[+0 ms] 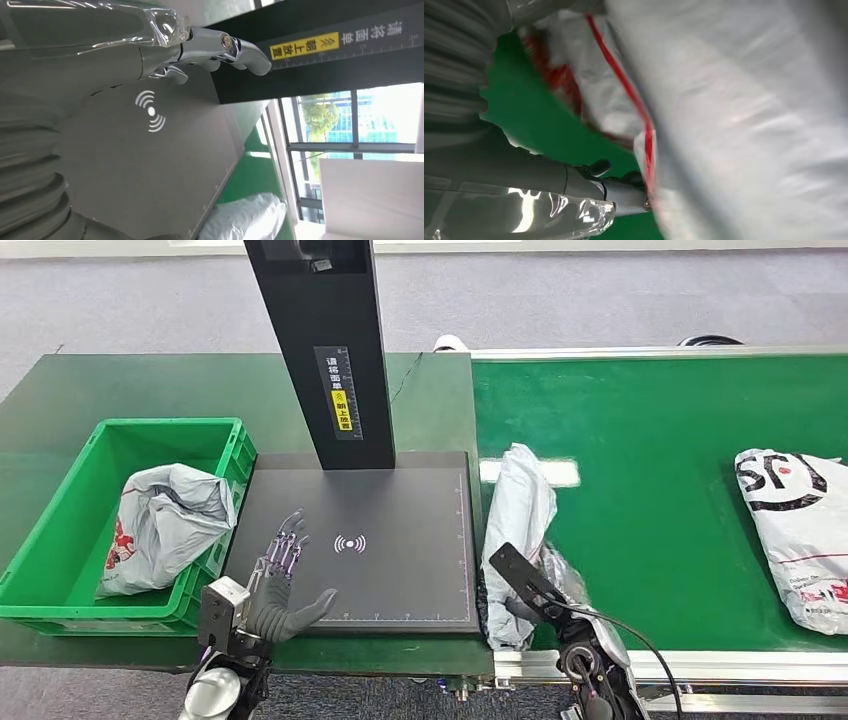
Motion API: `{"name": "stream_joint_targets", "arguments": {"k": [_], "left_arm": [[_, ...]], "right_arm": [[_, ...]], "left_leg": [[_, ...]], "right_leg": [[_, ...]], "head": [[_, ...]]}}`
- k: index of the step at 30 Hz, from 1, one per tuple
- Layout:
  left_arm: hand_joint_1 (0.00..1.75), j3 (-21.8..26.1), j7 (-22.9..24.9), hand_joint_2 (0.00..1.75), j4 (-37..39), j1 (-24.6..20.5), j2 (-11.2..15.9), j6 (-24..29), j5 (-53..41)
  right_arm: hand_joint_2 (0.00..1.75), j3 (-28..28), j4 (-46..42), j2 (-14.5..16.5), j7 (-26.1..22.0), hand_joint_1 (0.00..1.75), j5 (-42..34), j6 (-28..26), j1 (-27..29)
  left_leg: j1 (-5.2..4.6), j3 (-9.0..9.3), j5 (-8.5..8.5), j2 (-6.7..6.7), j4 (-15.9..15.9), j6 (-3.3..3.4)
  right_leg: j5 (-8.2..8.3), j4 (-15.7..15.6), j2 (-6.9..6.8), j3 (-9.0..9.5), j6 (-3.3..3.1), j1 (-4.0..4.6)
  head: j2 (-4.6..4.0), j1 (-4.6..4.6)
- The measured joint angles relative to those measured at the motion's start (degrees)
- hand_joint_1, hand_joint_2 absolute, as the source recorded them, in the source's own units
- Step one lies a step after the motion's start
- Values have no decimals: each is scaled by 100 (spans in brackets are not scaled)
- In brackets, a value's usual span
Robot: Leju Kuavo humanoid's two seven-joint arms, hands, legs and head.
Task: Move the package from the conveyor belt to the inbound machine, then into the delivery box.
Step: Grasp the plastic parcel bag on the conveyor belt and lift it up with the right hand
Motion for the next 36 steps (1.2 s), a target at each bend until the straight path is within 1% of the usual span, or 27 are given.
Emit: {"name": "stream_joint_targets", "arguments": {"k": [2,5,6,9,10,15,23,26,31,36], "left_arm": [[0,-1,-27,175,43,-45,3,-3,22],[0,-1,-70,175,106,-110,7,0,47],[0,-1,-89,175,124,-126,8,2,52],[0,-1,-128,175,168,-162,10,5,64],[0,0,-132,175,176,-168,11,5,68],[0,6,-146,175,181,-162,19,6,75],[0,31,-198,175,166,-77,20,5,72],[0,50,-211,175,115,-28,20,4,58],[0,100,-231,175,-41,97,17,4,48],[0,146,-233,175,-128,152,15,4,49]], "right_arm": [[175,40,354,-52,-507,0,-308,356,-217],[175,127,748,-109,-913,0,-559,538,-422],[175,166,849,-128,-1000,16,-620,586,-478],[175,269,1085,-178,-1240,147,-793,709,-605],[175,297,1132,-186,-1306,175,-841,726,-621],[175,350,1241,-193,-1514,175,-1058,657,-625],[175,337,1255,-187,-1663,175,-1268,400,-613],[175,305,1150,-168,-1827,175,-1435,130,-518],[175,162,594,-49,-2209,175,-1760,-606,-261],[175,62,219,29,-2233,175,-1826,-715,-159]], "left_leg": [[3,18,-9,42,0,-8],[14,44,-24,99,-1,-21],[19,51,-26,113,-2,-21],[32,65,-27,132,-7,-20],[35,68,-27,136,-10,-20],[49,76,-27,150,-23,-21],[55,73,-15,141,-26,-38],[53,63,-15,126,-25,-39],[50,36,-12,83,-23,-42],[46,23,-6,49,-22,-48]], "right_leg": [[7,0,45,6,-7,2],[15,0,110,12,-17,11],[16,0,125,13,-19,15],[19,0,147,14,-25,27],[20,0,151,14,-28,31],[25,0,167,14,-46,47],[28,2,155,13,-50,54],[27,2,140,8,-49,53],[22,1,95,-10,-45,48],[19,1,62,-10,-44,44]], "head": [[0,1],[0,0],[0,0],[0,0],[0,0],[0,-1],[0,0],[0,-1],[0,-2],[0,-2]]}}
